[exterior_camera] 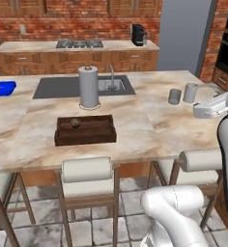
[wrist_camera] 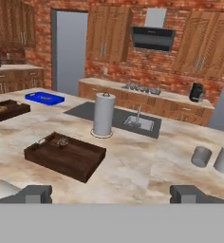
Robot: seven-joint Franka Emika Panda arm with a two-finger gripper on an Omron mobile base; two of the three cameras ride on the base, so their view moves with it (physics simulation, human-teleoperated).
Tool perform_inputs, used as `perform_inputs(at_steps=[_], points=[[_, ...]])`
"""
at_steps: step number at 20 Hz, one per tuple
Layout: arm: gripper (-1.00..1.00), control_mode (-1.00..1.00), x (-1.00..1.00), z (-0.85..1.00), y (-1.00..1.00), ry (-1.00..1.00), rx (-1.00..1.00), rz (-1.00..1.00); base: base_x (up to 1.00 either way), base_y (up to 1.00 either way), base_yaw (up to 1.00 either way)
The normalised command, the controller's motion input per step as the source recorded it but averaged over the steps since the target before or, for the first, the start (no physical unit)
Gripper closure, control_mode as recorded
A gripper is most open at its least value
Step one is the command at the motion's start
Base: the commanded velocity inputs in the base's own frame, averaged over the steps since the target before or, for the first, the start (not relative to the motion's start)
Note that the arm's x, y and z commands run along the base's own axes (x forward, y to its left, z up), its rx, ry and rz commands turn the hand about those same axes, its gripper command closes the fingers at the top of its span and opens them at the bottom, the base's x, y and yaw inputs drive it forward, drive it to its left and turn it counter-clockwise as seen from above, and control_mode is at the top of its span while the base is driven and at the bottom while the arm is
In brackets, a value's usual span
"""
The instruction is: Take the cupcake and donut from the fridge and place them on the empty tray on the dining counter.
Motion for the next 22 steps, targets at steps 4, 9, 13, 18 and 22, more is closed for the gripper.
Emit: perform_inputs(at_steps=[4,9,13,18,22], points=[[-1.00,1.00,0.00,0.00,0.00,0.00,0.00,0.00,0.00,-1.00,-0.06],[-1.00,1.00,0.00,0.00,0.00,0.00,0.00,0.00,0.00,-1.00,-0.08],[-1.00,1.00,0.00,0.00,0.00,0.00,0.00,0.00,0.00,-1.00,-0.07],[-1.00,1.00,0.00,0.00,0.00,0.00,0.00,0.00,0.04,-1.00,-0.06],[-1.00,1.00,0.00,0.00,0.00,0.00,0.00,0.00,0.04,-1.00,-0.05]])
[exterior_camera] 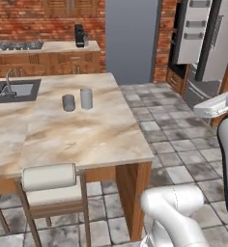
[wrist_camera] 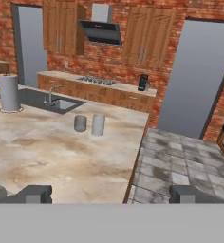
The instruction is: Take the cupcake and donut from the fridge and place them on the empty tray on the dining counter.
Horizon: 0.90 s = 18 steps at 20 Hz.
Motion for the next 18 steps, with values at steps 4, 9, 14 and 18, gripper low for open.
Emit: perform_inputs(at_steps=[4,9,14,18], points=[[-1.00,1.00,0.00,0.00,0.00,0.00,0.00,0.00,0.05,-1.00,-0.06],[-1.00,1.00,0.00,0.00,0.00,0.00,0.00,0.00,0.21,-1.00,-0.04],[-1.00,1.00,0.00,0.00,0.00,0.00,0.00,0.00,0.64,-0.79,0.00],[-1.00,1.00,0.00,0.00,0.00,0.00,0.00,0.00,1.00,-0.11,0.05]])
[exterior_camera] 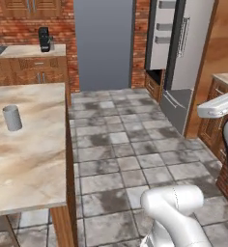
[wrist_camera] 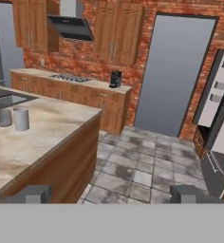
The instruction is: Take the cupcake and donut from the fridge and place them on the empty tray on the dining counter.
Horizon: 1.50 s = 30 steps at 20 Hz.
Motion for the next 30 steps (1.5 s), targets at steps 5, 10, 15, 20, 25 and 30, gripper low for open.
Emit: perform_inputs(at_steps=[5,10,15,20,25,30], points=[[-1.00,1.00,0.00,0.00,0.00,0.00,0.00,0.00,1.00,0.00,0.07],[-1.00,1.00,0.00,0.00,0.00,0.00,0.00,0.00,1.00,-0.13,0.04],[-1.00,1.00,0.00,0.00,0.00,0.00,0.00,0.00,1.00,-0.30,-0.01],[-1.00,1.00,0.00,0.00,0.00,0.00,0.00,0.00,1.00,-0.50,-0.12],[-1.00,1.00,0.00,0.00,0.00,0.00,0.00,0.00,1.00,-0.49,-0.19],[-1.00,1.00,0.00,0.00,0.00,0.00,0.00,0.00,1.00,-0.18,-0.17]])
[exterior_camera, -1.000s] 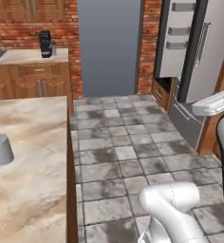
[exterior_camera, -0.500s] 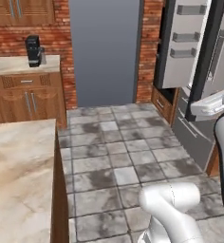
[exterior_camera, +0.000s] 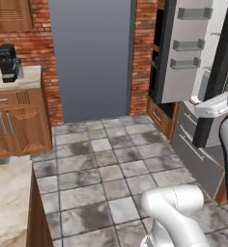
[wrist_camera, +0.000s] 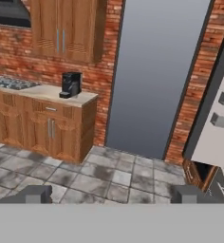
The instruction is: Take the cupcake and donut from the fridge and place them on the empty tray on the dining counter.
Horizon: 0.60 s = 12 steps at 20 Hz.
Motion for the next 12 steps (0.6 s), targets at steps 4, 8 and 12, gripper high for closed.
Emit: perform_inputs(at_steps=[4,8,12], points=[[-1.00,1.00,0.00,0.00,0.00,0.00,0.00,0.00,1.00,-0.02,-0.14],[-1.00,1.00,0.00,0.00,0.00,0.00,0.00,0.00,1.00,-0.27,-0.20],[-1.00,1.00,0.00,0.00,0.00,0.00,0.00,0.00,0.91,-0.44,-0.26]])
